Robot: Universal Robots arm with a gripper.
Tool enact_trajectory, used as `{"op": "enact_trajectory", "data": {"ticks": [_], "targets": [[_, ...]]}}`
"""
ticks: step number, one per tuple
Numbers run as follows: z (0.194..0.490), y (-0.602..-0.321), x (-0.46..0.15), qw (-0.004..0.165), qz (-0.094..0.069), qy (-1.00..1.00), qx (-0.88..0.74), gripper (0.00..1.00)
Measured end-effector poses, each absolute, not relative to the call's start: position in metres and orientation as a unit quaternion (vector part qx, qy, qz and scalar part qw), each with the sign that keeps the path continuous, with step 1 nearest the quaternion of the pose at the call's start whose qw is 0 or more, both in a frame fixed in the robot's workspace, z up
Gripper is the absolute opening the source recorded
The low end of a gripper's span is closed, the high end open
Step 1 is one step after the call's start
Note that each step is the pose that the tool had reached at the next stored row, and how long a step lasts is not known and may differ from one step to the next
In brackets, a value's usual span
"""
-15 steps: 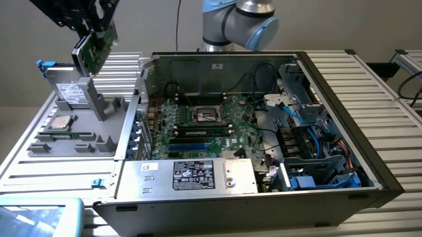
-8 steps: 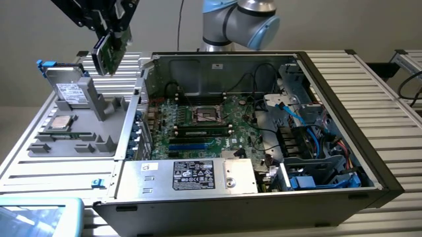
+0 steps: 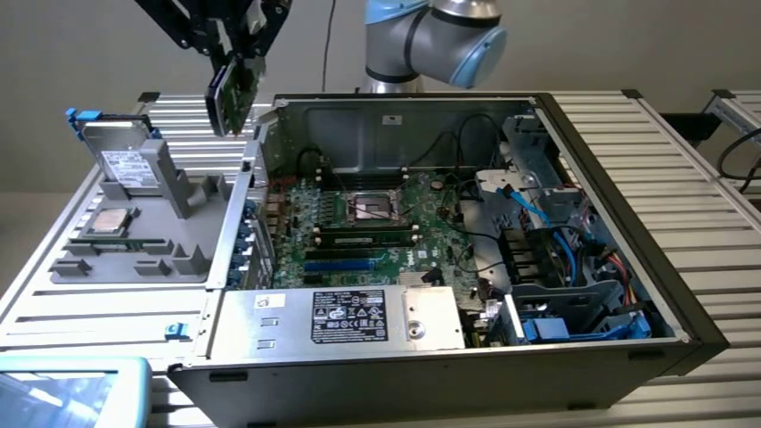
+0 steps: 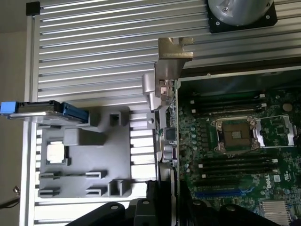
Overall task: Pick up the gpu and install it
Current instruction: 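Pick up the gpu and move the gpu toward the slot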
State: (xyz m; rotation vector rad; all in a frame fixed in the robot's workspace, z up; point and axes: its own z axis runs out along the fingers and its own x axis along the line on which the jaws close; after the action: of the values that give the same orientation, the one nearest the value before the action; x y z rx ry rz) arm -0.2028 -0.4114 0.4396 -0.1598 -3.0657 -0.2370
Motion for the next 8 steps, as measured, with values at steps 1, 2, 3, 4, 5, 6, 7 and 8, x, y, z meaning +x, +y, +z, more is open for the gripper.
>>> {"op": "enact_trajectory", "data": {"ticks": [1, 2, 3, 4, 5, 6, 7, 8], "targets": [[0.44, -0.412, -0.198, 0.031, -0.077, -0.995, -0.052, 0.28], [0.44, -0.412, -0.193, 0.031, -0.077, -0.995, -0.052, 0.28], [0.44, -0.412, -0.189, 0.031, -0.077, -0.995, -0.052, 0.28], [0.44, -0.413, -0.184, 0.031, -0.077, -0.995, -0.052, 0.28], [0.44, -0.413, -0.18, 0.031, -0.077, -0.995, -0.052, 0.28], [0.44, -0.413, -0.175, 0.031, -0.077, -0.995, -0.052, 0.28], [0.439, -0.414, -0.171, 0.031, -0.077, -0.995, -0.052, 0.28], [0.44, -0.414, -0.166, 0.031, -0.076, -0.995, -0.052, 0.28]]}}
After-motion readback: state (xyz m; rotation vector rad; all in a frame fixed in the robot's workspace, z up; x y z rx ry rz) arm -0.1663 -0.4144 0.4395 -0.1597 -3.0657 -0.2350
